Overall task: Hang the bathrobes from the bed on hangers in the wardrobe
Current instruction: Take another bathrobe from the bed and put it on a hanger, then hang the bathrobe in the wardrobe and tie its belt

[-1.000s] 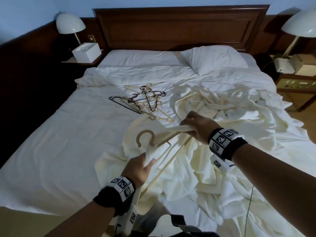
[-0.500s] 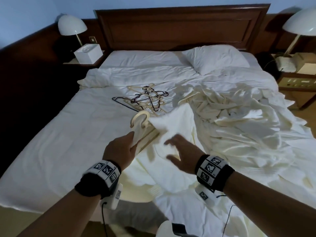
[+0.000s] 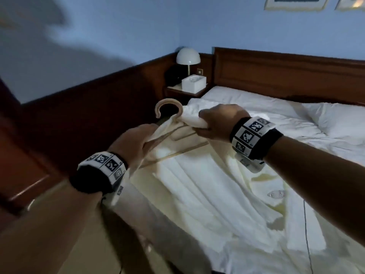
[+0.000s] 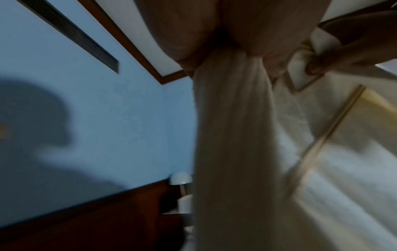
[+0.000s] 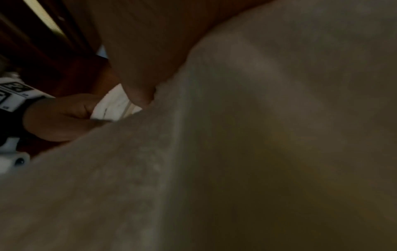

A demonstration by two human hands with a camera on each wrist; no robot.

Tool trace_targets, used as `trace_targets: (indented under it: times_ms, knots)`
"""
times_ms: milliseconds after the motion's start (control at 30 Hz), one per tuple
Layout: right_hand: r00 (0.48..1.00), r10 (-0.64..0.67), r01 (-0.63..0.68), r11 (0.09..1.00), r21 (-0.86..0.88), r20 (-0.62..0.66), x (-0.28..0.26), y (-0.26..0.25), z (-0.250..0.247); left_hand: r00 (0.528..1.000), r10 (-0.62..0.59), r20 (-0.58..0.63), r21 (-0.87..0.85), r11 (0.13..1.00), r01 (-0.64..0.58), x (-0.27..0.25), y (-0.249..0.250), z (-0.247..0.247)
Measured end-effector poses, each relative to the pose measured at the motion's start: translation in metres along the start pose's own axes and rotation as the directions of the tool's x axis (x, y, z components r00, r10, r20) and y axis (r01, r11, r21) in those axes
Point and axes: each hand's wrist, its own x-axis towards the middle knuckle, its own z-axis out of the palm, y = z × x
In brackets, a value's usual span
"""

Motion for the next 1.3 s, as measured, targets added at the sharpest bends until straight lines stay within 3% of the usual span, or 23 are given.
trace_targets:
  times_ms: [133, 267, 400, 467, 533, 600, 667, 733, 767, 800, 900, 1000, 1033, 1067, 1100, 1133, 1167, 1200, 1233, 1267, 1300]
  knots:
    - [0.967, -0.205, 0.208, 0.978, 0.004, -0.152, 0.097, -0.104, -0.049, 0.949, -0.237, -0.208, 0.195, 0.941, 0.277, -0.071, -0.097, -0.11]
    - [0.868, -0.391, 0.405, 0.914, -0.017, -0.305, 0.169, -0.21, -0.088, 0.809, -0.456, -0.372, 0.214, 0.805, 0.553, -0.176, -0.158, -0.201]
    - [0.751, -0.581, 0.586, 0.805, -0.087, -0.313, 0.222, -0.323, -0.109, 0.516, -0.7, -0.494, 0.089, 0.55, 0.83, -0.289, -0.186, -0.262]
    - [0.701, -0.635, 0.644, 0.759, -0.093, -0.324, 0.244, -0.379, -0.116, 0.336, -0.752, -0.567, -0.005, 0.412, 0.911, -0.331, -0.192, -0.286]
    - [0.654, -0.671, 0.695, 0.715, -0.073, -0.35, 0.261, -0.434, -0.122, 0.157, -0.722, -0.673, -0.094, 0.295, 0.951, -0.36, -0.198, -0.314]
    - [0.602, -0.697, 0.753, 0.658, -0.014, -0.389, 0.274, -0.492, -0.126, 0.001, -0.62, -0.785, -0.2, 0.254, 0.946, -0.379, -0.205, -0.345]
    - [0.525, -0.724, 0.82, 0.571, 0.037, -0.448, 0.285, -0.555, -0.128, -0.097, -0.53, -0.842, -0.283, 0.282, 0.917, -0.391, -0.217, -0.378]
    - [0.433, -0.755, 0.881, 0.469, 0.057, -0.493, 0.294, -0.621, -0.134, -0.109, -0.513, -0.851, -0.303, 0.311, 0.901, -0.393, -0.232, -0.408]
    - [0.408, -0.772, 0.903, 0.42, 0.09, -0.488, 0.3, -0.653, -0.138, -0.087, -0.516, -0.852, -0.292, 0.33, 0.898, -0.394, -0.24, -0.42]
    - [0.407, -0.778, 0.911, 0.381, 0.156, -0.479, 0.308, -0.682, -0.146, -0.059, -0.519, -0.853, -0.271, 0.343, 0.899, -0.396, -0.25, -0.43]
    - [0.416, -0.733, 0.902, 0.259, 0.345, -0.539, 0.346, -0.758, -0.163, 0.087, -0.523, -0.848, -0.149, 0.392, 0.908, -0.423, -0.275, -0.458]
    - [0.414, -0.692, 0.88, 0.138, 0.455, -0.591, 0.388, -0.832, -0.179, 0.13, -0.51, -0.851, -0.142, 0.461, 0.876, -0.47, -0.287, -0.504]
    - [0.402, -0.683, 0.87, 0.077, 0.488, -0.609, 0.397, -0.855, -0.184, 0.148, -0.442, -0.885, -0.052, 0.408, 0.912, -0.487, -0.289, -0.52]
    - [0.383, -0.671, 0.863, 0.015, 0.504, -0.636, 0.404, -0.882, -0.191, 0.171, -0.349, -0.922, 0.073, 0.276, 0.958, -0.507, -0.292, -0.54]
    - [0.352, -0.657, 0.861, -0.051, 0.505, -0.666, 0.408, -0.909, -0.197, 0.21, -0.295, -0.932, 0.195, 0.081, 0.978, -0.523, -0.292, -0.557]
    - [0.317, -0.651, 0.861, -0.108, 0.497, -0.69, 0.409, -0.936, -0.205, 0.215, -0.324, -0.921, 0.261, -0.105, 0.96, -0.539, -0.294, -0.571]
    - [0.274, -0.653, 0.864, -0.156, 0.479, -0.706, 0.407, -0.963, -0.212, 0.148, -0.415, -0.898, 0.264, -0.237, 0.935, -0.557, -0.299, -0.581]
    - [0.227, -0.66, 0.869, -0.195, 0.455, -0.716, 0.402, -0.989, -0.218, 0.048, -0.502, -0.864, 0.235, -0.316, 0.919, -0.579, -0.305, -0.589]
    - [0.178, -0.674, 0.876, -0.224, 0.428, -0.717, 0.395, -1.014, -0.222, -0.021, -0.551, -0.834, 0.196, -0.33, 0.923, -0.598, -0.31, -0.592]
    - [0.133, -0.69, 0.883, -0.244, 0.401, -0.712, 0.386, -1.039, -0.227, -0.06, -0.559, -0.827, 0.15, -0.321, 0.935, -0.62, -0.317, -0.593]
    - [0.083, -0.698, 0.888, -0.272, 0.371, -0.711, 0.377, -1.065, -0.23, -0.063, -0.541, -0.839, 0.129, -0.309, 0.942, -0.642, -0.322, -0.596]
